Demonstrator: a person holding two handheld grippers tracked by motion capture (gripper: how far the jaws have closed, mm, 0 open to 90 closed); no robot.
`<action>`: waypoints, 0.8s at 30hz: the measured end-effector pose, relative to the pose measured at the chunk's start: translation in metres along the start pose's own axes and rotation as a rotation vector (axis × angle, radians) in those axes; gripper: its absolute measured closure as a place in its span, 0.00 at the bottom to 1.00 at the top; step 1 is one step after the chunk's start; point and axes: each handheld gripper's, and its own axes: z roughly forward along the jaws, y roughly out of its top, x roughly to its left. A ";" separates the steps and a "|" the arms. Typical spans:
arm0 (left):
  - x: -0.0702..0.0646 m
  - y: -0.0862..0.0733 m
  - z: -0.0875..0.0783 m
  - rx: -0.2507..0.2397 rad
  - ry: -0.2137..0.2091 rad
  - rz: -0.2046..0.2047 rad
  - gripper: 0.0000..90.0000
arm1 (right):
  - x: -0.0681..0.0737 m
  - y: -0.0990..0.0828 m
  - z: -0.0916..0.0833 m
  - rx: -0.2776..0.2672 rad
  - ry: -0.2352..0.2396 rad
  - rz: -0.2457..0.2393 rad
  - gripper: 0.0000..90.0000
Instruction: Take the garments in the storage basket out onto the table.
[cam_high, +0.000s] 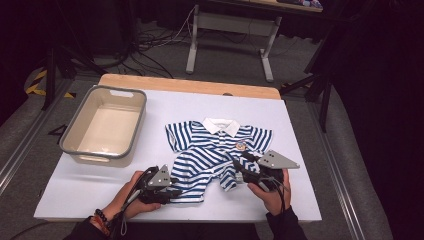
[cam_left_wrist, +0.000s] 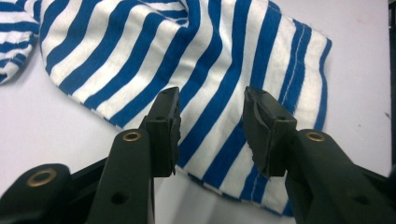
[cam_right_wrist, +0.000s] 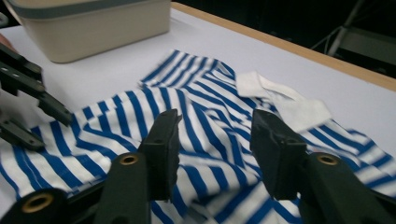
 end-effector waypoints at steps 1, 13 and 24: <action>0.000 -0.001 -0.001 -0.003 0.000 0.006 0.64 | -0.004 -0.005 -0.003 0.019 -0.022 -0.003 0.65; -0.003 -0.004 -0.002 -0.010 0.014 -0.005 0.62 | 0.006 -0.045 0.026 0.219 0.025 -0.046 0.78; -0.002 -0.003 -0.001 -0.015 0.010 -0.006 0.61 | 0.019 -0.024 0.055 0.187 0.029 -0.077 0.67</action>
